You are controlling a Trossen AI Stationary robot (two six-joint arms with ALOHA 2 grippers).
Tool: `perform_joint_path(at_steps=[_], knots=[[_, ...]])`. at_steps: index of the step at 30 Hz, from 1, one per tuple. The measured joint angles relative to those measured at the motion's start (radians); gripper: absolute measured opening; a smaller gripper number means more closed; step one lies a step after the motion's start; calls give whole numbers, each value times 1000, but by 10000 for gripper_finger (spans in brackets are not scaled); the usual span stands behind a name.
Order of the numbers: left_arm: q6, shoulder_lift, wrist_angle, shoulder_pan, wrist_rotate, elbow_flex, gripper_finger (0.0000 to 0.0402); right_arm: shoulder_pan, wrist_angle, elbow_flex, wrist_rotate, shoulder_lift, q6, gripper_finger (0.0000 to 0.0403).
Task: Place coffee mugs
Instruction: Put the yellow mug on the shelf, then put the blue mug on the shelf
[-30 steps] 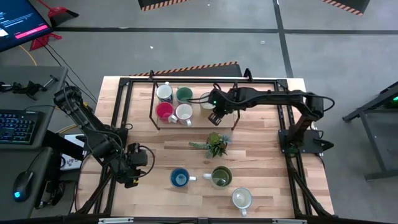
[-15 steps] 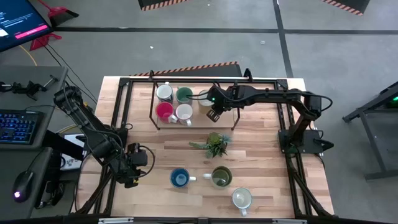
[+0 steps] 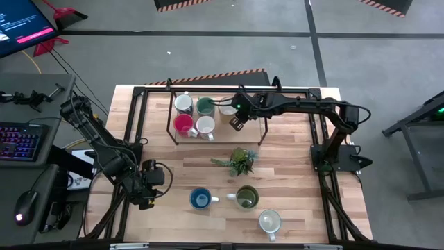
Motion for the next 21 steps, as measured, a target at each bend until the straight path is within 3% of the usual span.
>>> perform_joint_path(at_steps=[13,21], knots=[[0,0,0,0,0,0,147,-8,48,1,1,0,-3,99],[-2,0,0,0,0,0,147,-8,-21,1,30,0,29,99]])
